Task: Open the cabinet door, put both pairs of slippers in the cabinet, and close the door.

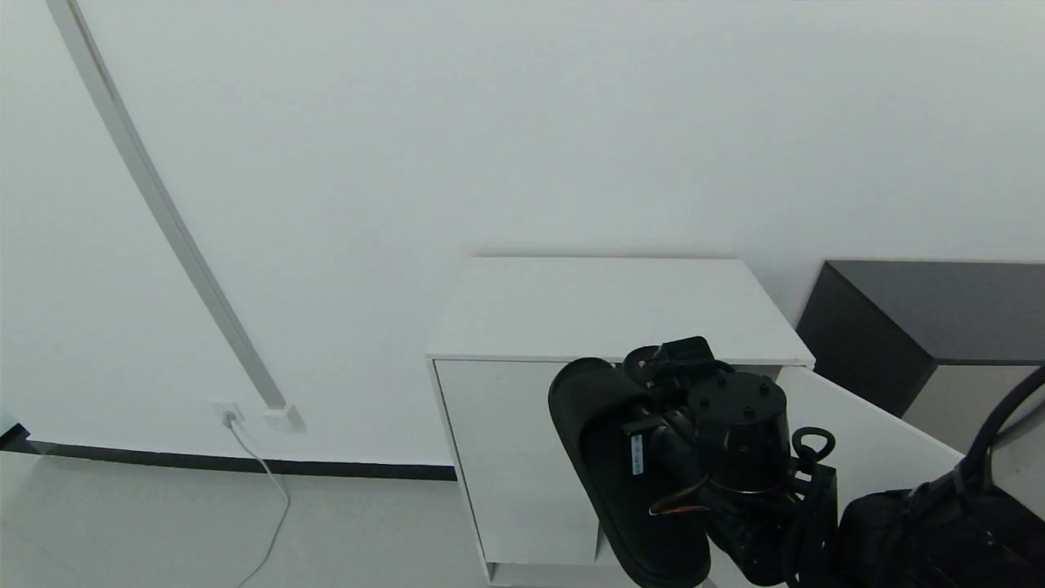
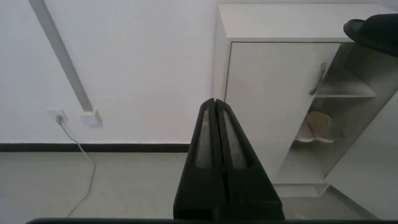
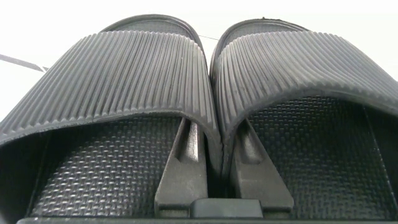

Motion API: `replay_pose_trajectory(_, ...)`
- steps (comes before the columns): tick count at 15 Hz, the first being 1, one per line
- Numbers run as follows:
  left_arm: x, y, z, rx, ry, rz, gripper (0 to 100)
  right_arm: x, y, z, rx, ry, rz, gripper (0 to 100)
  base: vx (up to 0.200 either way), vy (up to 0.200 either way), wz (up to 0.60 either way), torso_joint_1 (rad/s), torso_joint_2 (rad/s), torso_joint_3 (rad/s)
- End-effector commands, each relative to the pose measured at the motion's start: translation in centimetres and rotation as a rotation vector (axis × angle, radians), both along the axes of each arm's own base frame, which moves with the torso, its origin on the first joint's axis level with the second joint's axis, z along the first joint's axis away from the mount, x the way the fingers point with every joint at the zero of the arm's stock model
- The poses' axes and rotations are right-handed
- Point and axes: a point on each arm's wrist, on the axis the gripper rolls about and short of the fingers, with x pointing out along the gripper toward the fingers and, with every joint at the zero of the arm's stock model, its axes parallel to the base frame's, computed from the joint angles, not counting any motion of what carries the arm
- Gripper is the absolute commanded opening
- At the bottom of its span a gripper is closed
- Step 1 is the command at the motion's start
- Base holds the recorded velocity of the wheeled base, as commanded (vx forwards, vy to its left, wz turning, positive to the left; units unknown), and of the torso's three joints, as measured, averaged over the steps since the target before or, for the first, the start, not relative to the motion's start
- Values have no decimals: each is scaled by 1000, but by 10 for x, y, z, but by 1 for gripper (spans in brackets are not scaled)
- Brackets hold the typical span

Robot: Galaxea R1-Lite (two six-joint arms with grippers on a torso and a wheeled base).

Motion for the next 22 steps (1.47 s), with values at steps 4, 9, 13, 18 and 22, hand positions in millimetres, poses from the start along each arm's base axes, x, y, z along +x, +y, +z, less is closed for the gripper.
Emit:
replay_pose_trajectory(4, 0, 0, 0, 1, 2, 0, 0, -1, 0, -1, -4, 3, 0, 0, 0, -200, 0, 5, 2, 6)
replay_pose_trajectory(9, 0, 0, 0, -1, 2, 0, 0, -2, -1, -3, -9, 8, 0, 0, 0, -120, 0, 1, 2, 1)
replay_pose_trajectory(13, 0, 0, 0, -1, 2, 0, 0, -1, -2, -3, -9, 8, -2, 0, 0, 0, 0, 0, 0, 0)
replay_pose_trajectory(18, 0, 0, 0, -1, 2, -2, 0, -2, -3, -7, -23, 17, -1, 0, 0, 0, 0, 0, 0, 0)
replay_pose_trajectory(22, 0, 0, 0, -1, 2, -2, 0, -3, -4, -8, -27, 22, 2, 0, 0, 0, 0, 0, 0, 0)
